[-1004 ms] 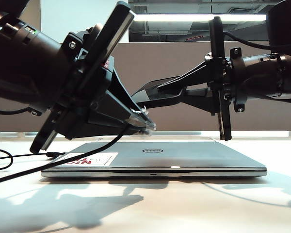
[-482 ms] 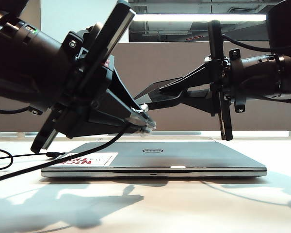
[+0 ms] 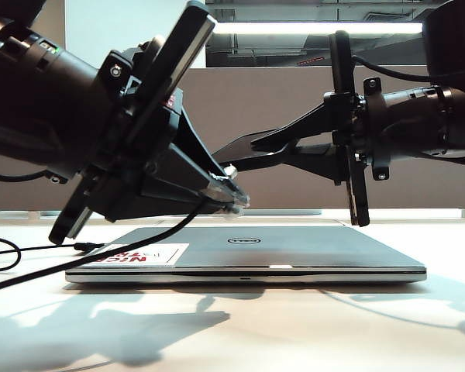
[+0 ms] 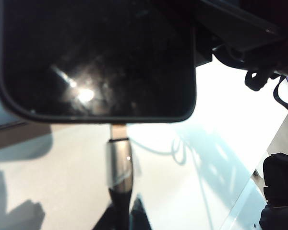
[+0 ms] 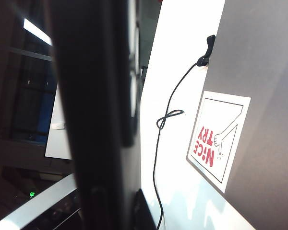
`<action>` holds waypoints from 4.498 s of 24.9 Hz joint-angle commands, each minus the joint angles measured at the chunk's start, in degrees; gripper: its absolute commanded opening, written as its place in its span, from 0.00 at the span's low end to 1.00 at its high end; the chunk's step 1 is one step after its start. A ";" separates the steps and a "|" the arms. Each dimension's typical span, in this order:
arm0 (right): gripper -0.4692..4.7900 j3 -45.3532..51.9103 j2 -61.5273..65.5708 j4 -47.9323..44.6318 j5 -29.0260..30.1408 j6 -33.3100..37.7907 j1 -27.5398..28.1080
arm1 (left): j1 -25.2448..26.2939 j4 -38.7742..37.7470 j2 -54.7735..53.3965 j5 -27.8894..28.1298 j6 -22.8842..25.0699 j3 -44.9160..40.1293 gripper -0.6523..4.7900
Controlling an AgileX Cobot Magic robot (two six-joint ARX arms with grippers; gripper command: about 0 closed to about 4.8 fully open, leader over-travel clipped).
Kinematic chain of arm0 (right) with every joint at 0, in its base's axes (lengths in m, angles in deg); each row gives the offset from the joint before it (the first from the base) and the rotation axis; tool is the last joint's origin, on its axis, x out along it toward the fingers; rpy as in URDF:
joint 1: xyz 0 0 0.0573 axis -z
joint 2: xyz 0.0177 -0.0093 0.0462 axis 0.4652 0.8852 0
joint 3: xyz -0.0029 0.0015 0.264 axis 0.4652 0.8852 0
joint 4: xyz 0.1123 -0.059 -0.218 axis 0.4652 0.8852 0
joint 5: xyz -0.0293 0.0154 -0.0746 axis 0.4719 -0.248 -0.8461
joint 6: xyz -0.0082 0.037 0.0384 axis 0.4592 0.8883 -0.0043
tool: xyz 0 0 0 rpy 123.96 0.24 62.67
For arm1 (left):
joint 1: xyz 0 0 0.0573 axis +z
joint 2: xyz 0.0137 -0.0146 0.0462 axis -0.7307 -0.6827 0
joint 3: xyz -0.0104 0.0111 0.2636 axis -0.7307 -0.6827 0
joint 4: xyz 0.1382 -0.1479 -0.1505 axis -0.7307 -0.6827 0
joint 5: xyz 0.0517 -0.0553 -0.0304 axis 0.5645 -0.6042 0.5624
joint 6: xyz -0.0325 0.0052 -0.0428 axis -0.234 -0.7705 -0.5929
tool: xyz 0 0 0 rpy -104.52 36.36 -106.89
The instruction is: Pick up the charging cable and the phone, plug the charging cable into the charging port on the phone, and finally place them back on the table.
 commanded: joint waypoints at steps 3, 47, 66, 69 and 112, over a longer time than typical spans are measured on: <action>0.08 -0.28 -0.37 -2.08 1.90 0.02 -0.04 | 0.04 0.68 0.15 -0.17 0.26 0.11 0.11; 0.08 -0.59 -3.08 3.43 -0.85 -7.52 2.78 | 0.55 -1.70 10.62 -0.09 7.85 1.14 0.19; 0.08 -13.31 -14.80 61.96 4.04 -36.39 23.71 | 12.74 -28.30 16.04 0.00 22.34 17.70 0.11; 0.08 -17.42 -14.71 73.55 0.33 -44.59 26.27 | 14.80 -29.03 16.57 0.00 22.36 18.03 0.11; 0.43 -42.45 11.96 106.07 -11.13 -67.98 29.68 | 15.41 -30.21 17.05 -0.02 22.40 18.03 0.11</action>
